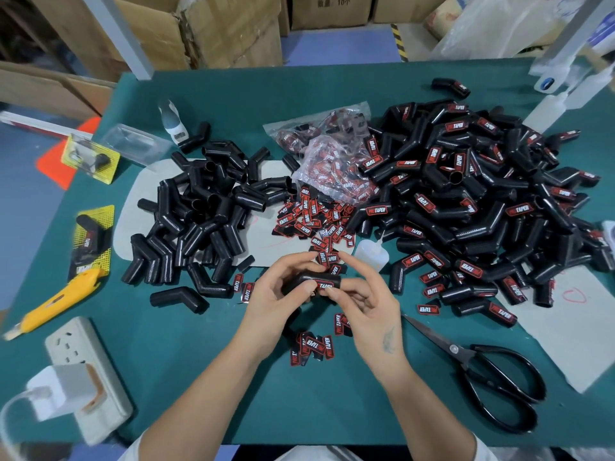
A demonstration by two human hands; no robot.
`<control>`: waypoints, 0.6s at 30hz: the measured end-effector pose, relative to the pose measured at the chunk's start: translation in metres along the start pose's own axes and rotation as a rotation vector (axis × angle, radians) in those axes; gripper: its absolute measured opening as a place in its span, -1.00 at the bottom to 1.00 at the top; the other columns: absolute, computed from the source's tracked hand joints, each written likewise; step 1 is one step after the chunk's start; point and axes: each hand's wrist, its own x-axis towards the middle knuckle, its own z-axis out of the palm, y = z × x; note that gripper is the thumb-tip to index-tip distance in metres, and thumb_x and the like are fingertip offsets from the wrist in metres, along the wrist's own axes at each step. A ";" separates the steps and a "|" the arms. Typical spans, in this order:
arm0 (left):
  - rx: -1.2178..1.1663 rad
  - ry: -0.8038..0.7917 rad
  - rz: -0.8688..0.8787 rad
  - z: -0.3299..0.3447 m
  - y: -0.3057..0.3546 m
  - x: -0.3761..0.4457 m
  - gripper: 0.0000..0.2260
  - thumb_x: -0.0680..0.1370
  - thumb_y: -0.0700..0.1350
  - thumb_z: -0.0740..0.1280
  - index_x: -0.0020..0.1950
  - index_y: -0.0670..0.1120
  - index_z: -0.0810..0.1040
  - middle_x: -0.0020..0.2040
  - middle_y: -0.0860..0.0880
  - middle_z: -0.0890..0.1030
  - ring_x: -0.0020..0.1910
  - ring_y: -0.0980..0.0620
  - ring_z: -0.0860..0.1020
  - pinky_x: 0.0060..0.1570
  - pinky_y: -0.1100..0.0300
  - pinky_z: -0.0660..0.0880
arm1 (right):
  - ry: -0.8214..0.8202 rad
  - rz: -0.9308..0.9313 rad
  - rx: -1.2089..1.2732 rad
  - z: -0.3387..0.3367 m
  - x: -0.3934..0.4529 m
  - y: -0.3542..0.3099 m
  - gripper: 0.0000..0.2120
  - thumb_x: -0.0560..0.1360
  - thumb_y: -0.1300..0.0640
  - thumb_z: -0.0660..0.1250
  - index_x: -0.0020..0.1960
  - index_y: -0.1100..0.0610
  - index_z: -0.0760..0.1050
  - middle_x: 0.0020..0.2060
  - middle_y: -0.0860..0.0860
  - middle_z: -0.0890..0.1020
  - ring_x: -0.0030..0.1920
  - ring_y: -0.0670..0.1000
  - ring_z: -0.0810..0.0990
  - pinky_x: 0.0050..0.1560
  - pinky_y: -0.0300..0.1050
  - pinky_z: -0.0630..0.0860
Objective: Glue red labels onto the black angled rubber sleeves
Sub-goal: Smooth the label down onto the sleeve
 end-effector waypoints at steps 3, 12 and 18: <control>-0.106 0.027 -0.030 0.002 -0.004 -0.001 -0.70 0.53 -0.06 0.49 0.26 0.03 0.68 0.17 -0.06 0.70 0.15 0.01 0.61 0.15 0.13 0.54 | 0.000 -0.054 -0.061 0.000 -0.001 0.003 -0.54 0.56 -0.04 0.48 0.43 -0.25 0.51 -0.12 0.01 0.74 -0.10 0.07 0.68 0.06 0.02 0.59; -0.096 0.029 -0.035 0.003 0.003 -0.002 -0.75 0.52 -0.06 0.48 0.20 0.04 0.69 0.15 -0.04 0.71 -0.02 0.11 0.61 -0.04 0.26 0.54 | -0.018 -0.045 -0.046 0.000 0.001 0.004 -0.53 0.56 -0.08 0.47 0.44 -0.24 0.50 -0.09 0.01 0.74 -0.05 0.05 0.71 0.12 0.05 0.61; 0.195 0.029 0.046 -0.001 0.002 -0.004 -0.77 0.59 -0.16 0.43 0.18 0.12 0.71 0.11 0.02 0.70 -0.10 0.13 0.64 -0.18 0.28 0.56 | -0.060 0.031 0.043 -0.002 0.002 -0.001 -0.53 0.56 0.01 0.46 0.44 -0.23 0.50 -0.08 0.08 0.77 0.03 0.20 0.74 0.20 0.24 0.62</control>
